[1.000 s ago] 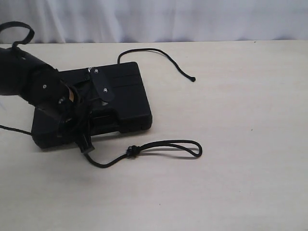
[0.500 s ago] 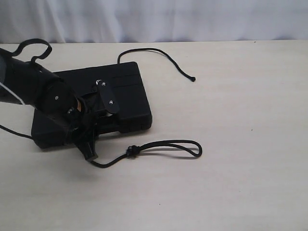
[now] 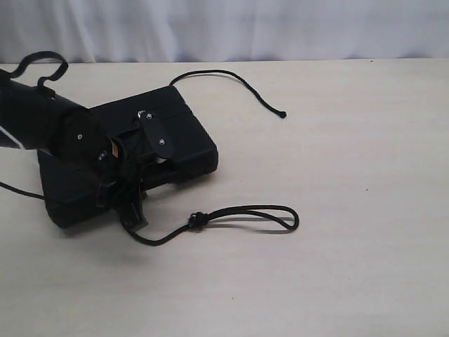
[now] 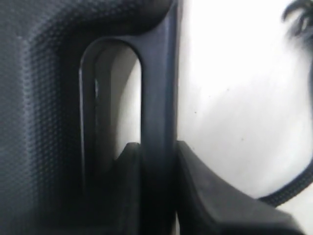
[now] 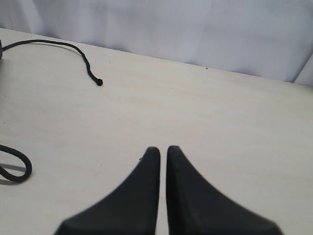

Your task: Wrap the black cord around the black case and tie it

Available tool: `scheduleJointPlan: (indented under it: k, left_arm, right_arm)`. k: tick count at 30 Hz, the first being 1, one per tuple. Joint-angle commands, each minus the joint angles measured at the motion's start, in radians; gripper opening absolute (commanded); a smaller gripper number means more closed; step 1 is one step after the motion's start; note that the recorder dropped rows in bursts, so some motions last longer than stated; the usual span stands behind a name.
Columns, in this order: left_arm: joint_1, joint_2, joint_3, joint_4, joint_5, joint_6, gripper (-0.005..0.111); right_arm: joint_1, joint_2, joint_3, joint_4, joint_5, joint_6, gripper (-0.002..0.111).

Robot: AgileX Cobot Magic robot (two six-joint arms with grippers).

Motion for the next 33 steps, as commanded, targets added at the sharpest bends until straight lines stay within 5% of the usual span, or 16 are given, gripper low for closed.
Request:
scheduleJointPlan:
  k: [1, 7, 12, 19, 24, 27, 33]
  left_arm:
    - [0.000, -0.095, -0.002, -0.036, -0.008, -0.016, 0.000]
    - [-0.005, -0.204, -0.002, -0.105, -0.015, -0.016, 0.000]
    - [-0.062, -0.274, -0.002, -0.105, -0.006, 0.017, 0.000]
    - [-0.127, -0.282, -0.002, -0.101, -0.016, 0.038, 0.000]
    - [-0.127, -0.282, -0.002, -0.103, -0.014, 0.038, 0.000]
    - [-0.127, -0.282, -0.002, -0.103, -0.025, 0.038, 0.000]
    - [-0.127, -0.285, -0.002, -0.103, -0.016, 0.038, 0.000]
  right_arm:
    - [0.002, -0.006, 0.001, 0.011, -0.034, 0.002, 0.004]
    - [0.002, -0.006, 0.001, 0.703, -0.252, 0.215, 0.004]
    - [0.011, -0.006, 0.001, 0.929, -0.262, 0.227, 0.004]
    - [0.061, 0.033, -0.152, 0.961, -0.150, 0.020, 0.006]
    - [0.061, 0.248, -0.276, 0.981, -0.059, -0.041, 0.024]
    - [0.061, 0.455, -0.380, 1.071, 0.076, -0.289, 0.036]
    - [0.061, 0.870, -0.573, 1.368, 0.359, -1.122, 0.068]
